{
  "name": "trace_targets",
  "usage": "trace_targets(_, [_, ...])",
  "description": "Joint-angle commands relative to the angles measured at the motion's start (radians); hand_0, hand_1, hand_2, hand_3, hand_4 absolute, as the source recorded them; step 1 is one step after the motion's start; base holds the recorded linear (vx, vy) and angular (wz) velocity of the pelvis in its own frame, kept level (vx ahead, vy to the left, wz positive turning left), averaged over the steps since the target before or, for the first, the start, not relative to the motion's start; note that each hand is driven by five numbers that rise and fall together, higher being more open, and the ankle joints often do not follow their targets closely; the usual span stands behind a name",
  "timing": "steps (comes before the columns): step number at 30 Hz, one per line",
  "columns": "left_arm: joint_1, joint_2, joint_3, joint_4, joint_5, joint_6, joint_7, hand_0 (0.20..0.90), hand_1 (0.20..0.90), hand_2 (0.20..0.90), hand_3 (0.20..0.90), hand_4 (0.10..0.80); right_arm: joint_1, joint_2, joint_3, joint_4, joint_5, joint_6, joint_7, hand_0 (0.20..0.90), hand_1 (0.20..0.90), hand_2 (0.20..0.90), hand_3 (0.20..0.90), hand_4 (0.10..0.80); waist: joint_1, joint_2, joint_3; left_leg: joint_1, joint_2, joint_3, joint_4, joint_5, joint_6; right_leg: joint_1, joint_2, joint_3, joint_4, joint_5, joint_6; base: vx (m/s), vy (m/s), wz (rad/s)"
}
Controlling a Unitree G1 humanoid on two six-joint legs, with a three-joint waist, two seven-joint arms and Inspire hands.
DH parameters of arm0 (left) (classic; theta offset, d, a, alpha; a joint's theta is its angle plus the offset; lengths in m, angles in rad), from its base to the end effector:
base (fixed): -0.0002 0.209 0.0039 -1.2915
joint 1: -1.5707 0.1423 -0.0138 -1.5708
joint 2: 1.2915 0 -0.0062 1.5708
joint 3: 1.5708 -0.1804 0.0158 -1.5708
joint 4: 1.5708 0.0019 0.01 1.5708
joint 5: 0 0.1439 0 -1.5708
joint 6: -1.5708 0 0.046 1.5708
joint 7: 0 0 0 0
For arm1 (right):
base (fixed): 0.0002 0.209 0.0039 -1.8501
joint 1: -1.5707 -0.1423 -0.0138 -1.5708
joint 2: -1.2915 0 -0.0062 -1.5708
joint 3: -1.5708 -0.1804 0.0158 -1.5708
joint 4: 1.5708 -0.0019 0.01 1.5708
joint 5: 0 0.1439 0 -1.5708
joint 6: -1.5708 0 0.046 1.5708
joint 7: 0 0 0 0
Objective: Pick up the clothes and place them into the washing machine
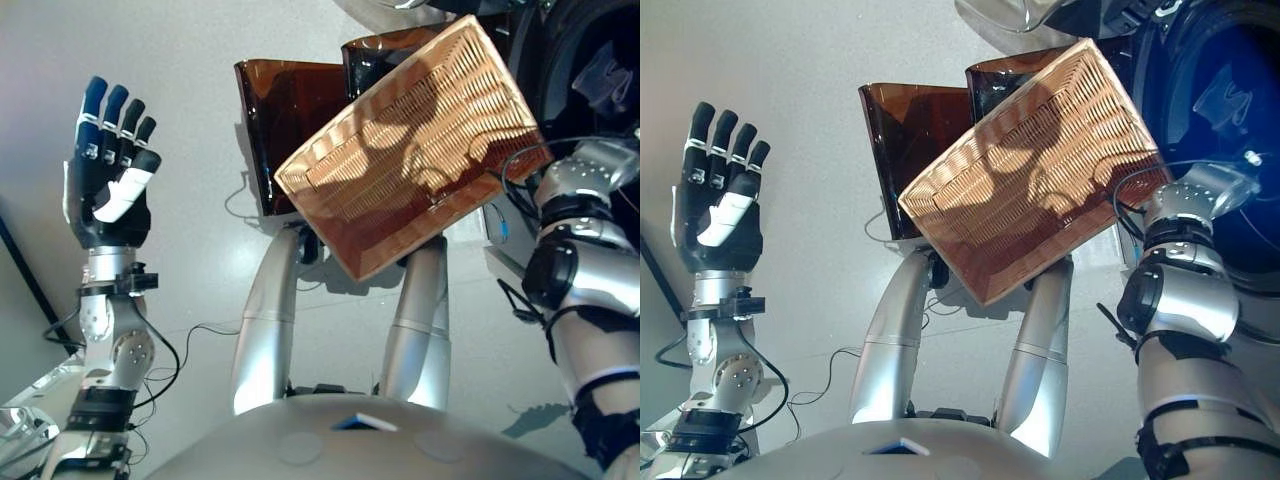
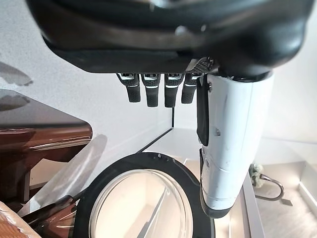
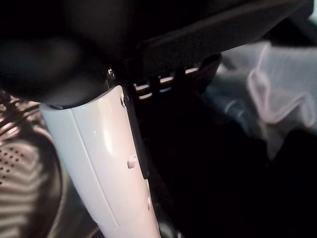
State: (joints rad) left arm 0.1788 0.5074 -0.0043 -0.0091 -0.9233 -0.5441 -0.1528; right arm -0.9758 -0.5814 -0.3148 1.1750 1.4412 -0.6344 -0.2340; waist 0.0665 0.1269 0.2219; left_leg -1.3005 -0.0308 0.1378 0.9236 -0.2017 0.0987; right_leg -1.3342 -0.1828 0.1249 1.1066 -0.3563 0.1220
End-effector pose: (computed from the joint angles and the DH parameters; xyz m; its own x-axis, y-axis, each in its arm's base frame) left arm 0.1682 0.2572 0.0640 0.9180 0.1039 0.3826 0.0361 0.9392 -0.3416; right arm 0.3150 -0.3262 0.1673 0.4461 -0.8889 -0.1036 0.2794 0.0283 0.9598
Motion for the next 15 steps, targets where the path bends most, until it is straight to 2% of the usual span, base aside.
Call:
trace_targets(1, [0.018,0.042,0.153,-0.117,-0.017,-0.119,0.001,0.9,0.9,0.9,0.9,0.8,-0.07,-0.161,0.072,-0.023,-0.08,-0.108,-0.008,0.9,0.9,0.9,0.9,0.8,-0.008,0.003,-0.057,0.067,-0.006,-0.027,-0.078,-0.018,-0.074,0.0,0.044,-0.024,-0.089,0.121,-0.113,0.0,0.0,0.0])
trace_targets(9, [0.027,0.044,0.156,-0.119,-0.002,-0.123,0.021,0.9,0.9,0.9,0.9,0.8,-0.093,-0.203,0.047,-0.035,-0.114,-0.161,-0.087,0.9,0.9,0.9,0.9,0.8,-0.009,0.006,-0.07,0.082,-0.006,-0.029,-0.099,-0.016,-0.075,0.014,0.043,-0.026,-0.1,0.119,-0.11,0.0,0.0,0.0])
trace_targets(15, [0.019,0.041,0.151,-0.122,0.016,-0.128,0.035,0.9,0.9,0.9,0.9,0.8,-0.078,-0.167,0.058,-0.068,-0.139,-0.167,-0.091,0.9,0.9,0.9,0.9,0.8,-0.012,0.007,-0.072,0.09,-0.005,-0.026,-0.103,-0.017,-0.073,0.02,0.041,-0.027,-0.105,0.125,-0.106,0.001,0.009,-0.01])
